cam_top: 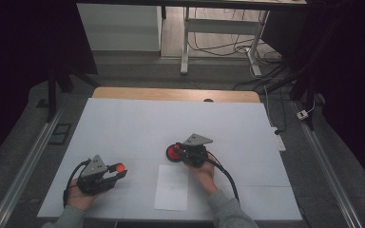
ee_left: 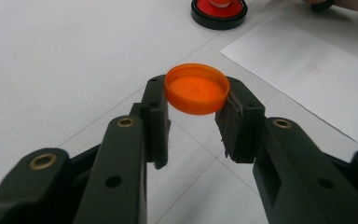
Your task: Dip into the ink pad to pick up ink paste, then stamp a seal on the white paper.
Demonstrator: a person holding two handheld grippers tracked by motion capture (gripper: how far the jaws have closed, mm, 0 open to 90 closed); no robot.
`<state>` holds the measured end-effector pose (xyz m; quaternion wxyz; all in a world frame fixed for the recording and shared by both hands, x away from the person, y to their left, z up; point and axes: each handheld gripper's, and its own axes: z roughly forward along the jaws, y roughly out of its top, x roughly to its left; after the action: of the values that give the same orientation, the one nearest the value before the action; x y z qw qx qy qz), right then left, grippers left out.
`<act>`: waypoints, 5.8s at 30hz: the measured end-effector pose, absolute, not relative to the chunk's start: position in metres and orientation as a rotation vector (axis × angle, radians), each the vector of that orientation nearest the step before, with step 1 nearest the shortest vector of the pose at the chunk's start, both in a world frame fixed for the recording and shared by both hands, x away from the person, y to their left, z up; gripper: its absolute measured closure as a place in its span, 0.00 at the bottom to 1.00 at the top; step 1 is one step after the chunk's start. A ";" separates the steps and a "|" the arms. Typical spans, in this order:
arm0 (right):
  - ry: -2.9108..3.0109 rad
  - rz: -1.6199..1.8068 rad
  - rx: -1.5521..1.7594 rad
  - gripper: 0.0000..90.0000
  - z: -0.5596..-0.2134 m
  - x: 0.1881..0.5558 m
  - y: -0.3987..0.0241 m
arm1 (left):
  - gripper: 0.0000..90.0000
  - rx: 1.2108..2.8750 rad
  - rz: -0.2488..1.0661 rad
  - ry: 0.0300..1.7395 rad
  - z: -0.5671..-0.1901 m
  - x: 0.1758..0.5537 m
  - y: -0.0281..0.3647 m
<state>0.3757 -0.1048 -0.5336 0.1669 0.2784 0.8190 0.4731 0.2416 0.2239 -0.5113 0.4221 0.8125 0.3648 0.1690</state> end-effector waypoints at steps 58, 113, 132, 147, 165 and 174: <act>2.314 1.564 0.772 0.80 -0.497 0.351 -0.139 | 0.72 2.033 0.426 0.931 -0.513 0.243 0.226; 2.409 1.564 0.696 0.80 -0.494 0.316 -0.149 | 0.72 2.033 0.433 0.922 -0.513 0.243 0.224; 2.476 1.545 0.653 0.80 -0.500 0.307 -0.138 | 0.72 2.033 0.431 0.922 -0.513 0.243 0.225; 2.529 1.516 0.624 0.80 -0.510 0.302 -0.128 | 0.72 2.033 0.432 0.923 -0.513 0.243 0.225; 2.596 1.449 0.589 0.80 -0.522 0.298 -0.119 | 0.72 2.034 0.432 0.923 -0.513 0.243 0.225; 2.606 1.410 0.598 0.80 -0.527 0.300 -0.119 | 0.72 2.035 0.431 0.922 -0.513 0.243 0.225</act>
<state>0.3000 -0.1187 -0.5270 0.0593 0.1976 0.8606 0.4656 0.2431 0.2252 -0.5134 0.4196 0.8119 0.3678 0.1719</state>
